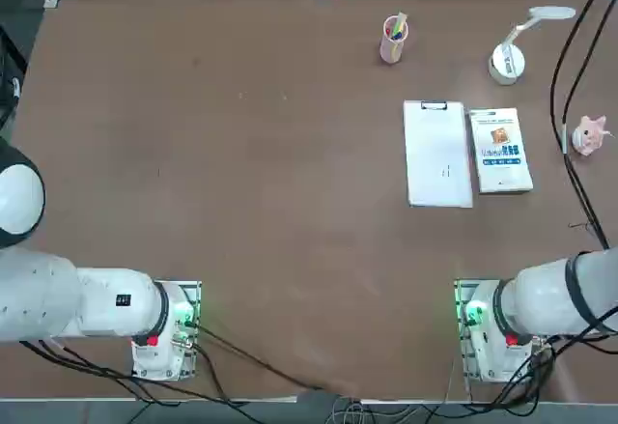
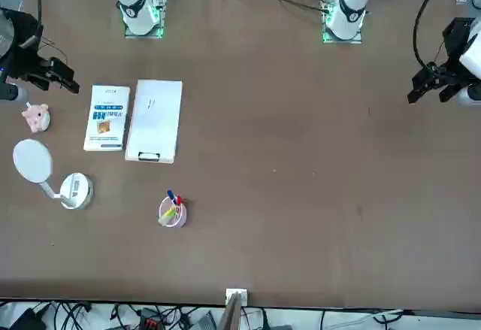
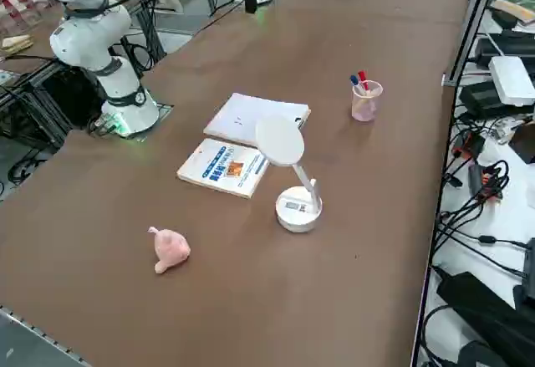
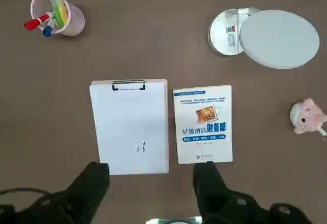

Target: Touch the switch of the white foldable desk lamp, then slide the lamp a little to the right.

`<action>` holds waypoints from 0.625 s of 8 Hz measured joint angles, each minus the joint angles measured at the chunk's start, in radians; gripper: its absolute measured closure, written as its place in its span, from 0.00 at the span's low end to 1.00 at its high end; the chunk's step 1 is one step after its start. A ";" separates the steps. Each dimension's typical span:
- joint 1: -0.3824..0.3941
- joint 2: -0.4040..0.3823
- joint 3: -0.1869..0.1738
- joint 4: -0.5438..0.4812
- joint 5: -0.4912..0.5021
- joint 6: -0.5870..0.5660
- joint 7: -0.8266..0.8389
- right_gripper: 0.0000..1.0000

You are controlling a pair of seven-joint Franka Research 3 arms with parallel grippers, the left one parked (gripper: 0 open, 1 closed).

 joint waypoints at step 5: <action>-0.006 0.025 -0.005 -0.004 -0.005 -0.001 0.007 0.00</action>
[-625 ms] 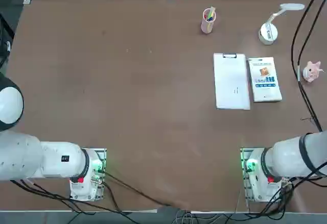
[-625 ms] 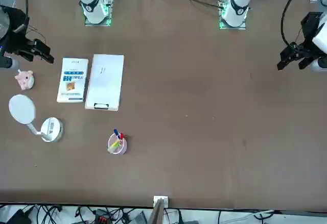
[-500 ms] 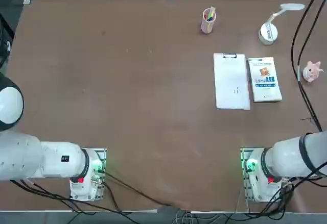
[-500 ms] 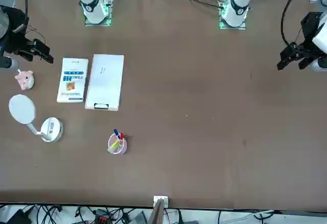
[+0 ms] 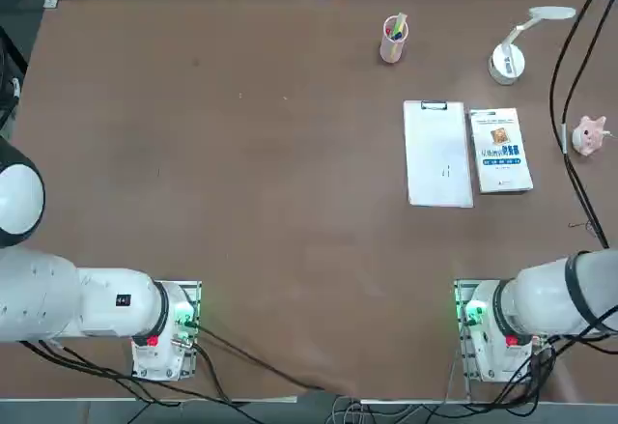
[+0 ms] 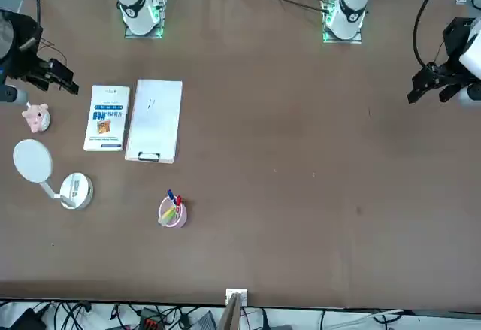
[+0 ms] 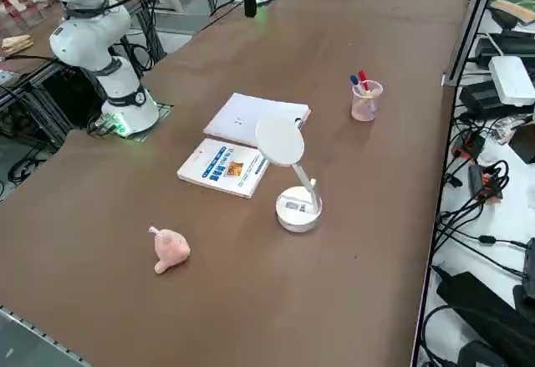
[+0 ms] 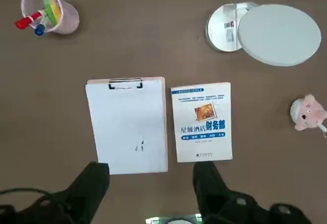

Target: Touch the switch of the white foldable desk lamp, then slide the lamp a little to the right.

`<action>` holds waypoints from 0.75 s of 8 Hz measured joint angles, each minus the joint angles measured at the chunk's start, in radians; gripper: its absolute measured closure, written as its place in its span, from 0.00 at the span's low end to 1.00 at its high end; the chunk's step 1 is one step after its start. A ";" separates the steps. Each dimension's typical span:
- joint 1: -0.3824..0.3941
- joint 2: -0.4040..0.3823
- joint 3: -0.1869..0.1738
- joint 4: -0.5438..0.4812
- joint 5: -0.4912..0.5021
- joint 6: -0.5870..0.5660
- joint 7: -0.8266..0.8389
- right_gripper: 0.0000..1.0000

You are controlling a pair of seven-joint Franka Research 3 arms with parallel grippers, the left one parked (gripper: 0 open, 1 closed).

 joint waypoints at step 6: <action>0.000 0.223 0.001 -0.030 -0.075 0.138 0.056 0.00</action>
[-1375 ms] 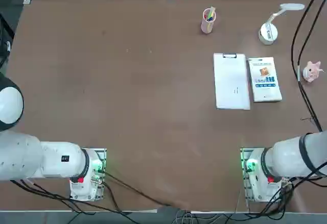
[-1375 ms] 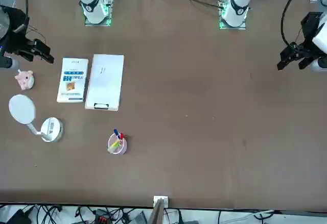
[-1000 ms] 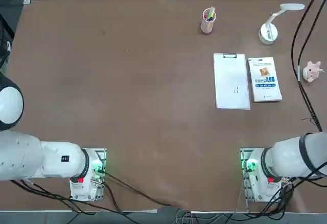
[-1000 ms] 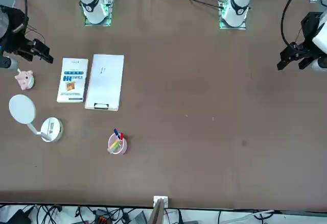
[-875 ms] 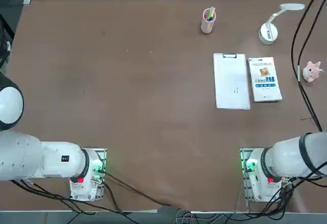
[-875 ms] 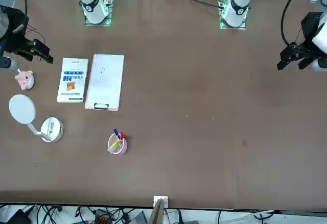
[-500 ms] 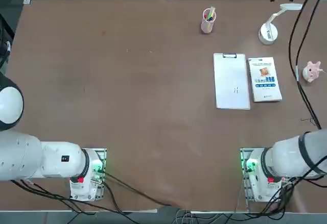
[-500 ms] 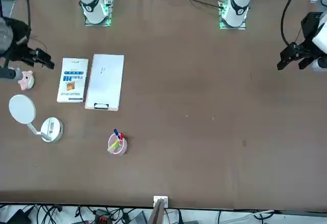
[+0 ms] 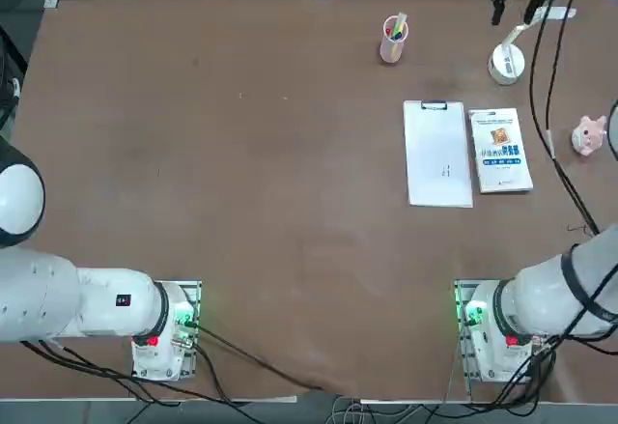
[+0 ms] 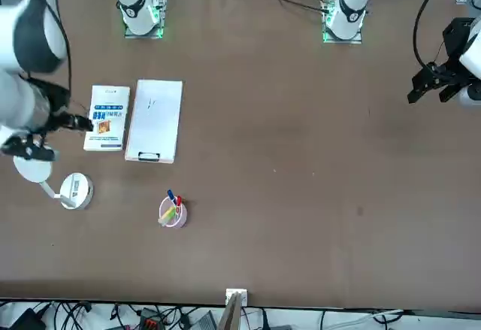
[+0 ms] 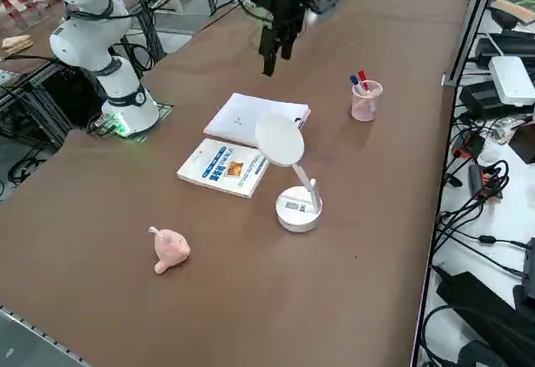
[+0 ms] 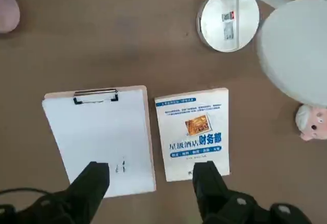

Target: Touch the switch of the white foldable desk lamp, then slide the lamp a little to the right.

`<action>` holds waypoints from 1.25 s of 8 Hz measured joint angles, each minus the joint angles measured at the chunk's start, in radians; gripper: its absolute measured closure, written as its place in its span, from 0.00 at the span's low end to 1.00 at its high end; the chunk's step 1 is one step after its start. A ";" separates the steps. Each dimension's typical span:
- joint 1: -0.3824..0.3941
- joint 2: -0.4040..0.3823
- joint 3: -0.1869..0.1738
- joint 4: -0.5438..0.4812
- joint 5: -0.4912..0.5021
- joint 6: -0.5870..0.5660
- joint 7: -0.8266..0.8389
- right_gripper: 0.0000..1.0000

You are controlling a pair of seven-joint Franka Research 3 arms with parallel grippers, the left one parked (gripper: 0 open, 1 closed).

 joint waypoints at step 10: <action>0.015 0.241 -0.010 -0.174 -0.313 0.438 0.187 0.00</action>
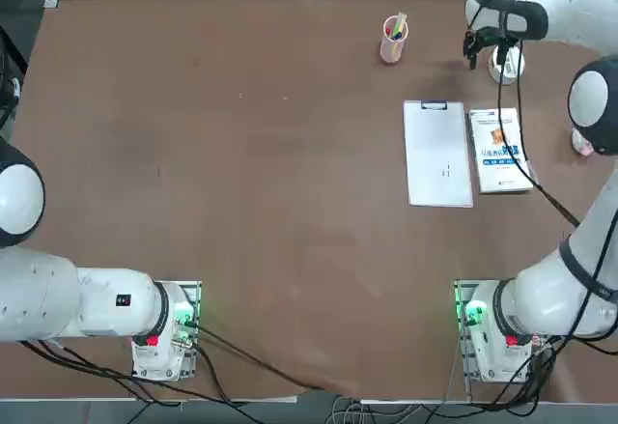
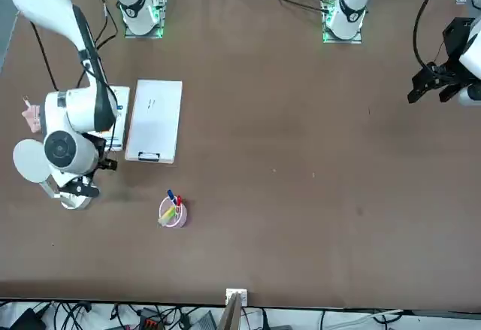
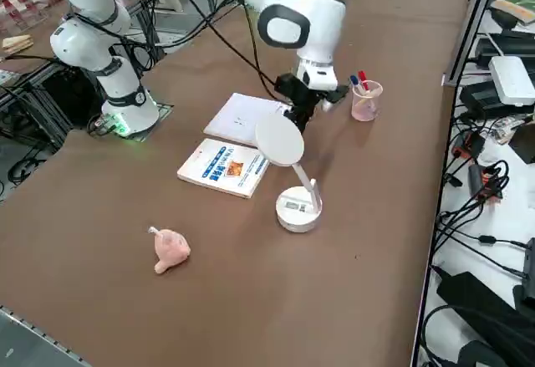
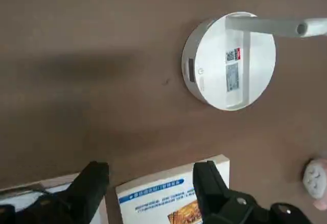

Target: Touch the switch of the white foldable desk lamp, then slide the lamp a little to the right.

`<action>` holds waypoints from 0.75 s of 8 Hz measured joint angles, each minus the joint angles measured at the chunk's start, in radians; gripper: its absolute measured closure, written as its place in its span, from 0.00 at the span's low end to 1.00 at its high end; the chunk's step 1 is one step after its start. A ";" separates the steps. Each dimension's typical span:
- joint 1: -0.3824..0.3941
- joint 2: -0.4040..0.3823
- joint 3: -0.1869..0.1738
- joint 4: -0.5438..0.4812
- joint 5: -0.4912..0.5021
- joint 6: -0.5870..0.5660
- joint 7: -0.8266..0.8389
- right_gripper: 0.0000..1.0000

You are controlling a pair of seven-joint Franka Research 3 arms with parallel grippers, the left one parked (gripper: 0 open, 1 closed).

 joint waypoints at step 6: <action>-0.032 0.071 -0.005 -0.043 -0.239 0.160 0.018 0.00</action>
